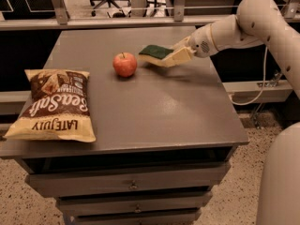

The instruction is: Move sponge near apple

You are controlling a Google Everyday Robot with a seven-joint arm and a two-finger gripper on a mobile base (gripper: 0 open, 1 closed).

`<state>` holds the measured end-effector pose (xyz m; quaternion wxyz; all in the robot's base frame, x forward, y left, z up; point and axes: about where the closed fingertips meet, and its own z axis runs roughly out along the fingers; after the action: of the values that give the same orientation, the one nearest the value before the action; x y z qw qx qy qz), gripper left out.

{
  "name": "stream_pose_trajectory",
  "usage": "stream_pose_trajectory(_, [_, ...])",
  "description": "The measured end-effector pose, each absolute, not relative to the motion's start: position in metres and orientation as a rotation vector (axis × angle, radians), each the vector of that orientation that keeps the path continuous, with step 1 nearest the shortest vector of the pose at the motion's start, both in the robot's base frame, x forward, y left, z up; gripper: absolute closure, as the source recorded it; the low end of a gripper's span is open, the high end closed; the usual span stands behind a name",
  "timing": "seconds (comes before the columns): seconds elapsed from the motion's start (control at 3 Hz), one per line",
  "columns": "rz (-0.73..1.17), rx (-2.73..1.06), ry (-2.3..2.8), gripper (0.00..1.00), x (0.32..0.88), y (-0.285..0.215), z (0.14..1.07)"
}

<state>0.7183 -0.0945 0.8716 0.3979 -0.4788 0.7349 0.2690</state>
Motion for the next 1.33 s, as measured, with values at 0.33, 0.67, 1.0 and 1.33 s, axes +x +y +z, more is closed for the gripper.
stream_pose_trajectory(0.33, [0.693, -1.215, 1.881, 1.00, 0.697, -0.089, 0.868])
stream_pose_trajectory(0.67, [0.690, -1.194, 1.915, 0.74, 0.678, -0.087, 0.860])
stream_pose_trajectory(1.0, [0.687, -1.182, 1.933, 0.51, 0.671, -0.089, 0.853])
stream_pose_trajectory(1.33, [0.692, -1.173, 1.946, 0.19, 0.665, -0.091, 0.847])
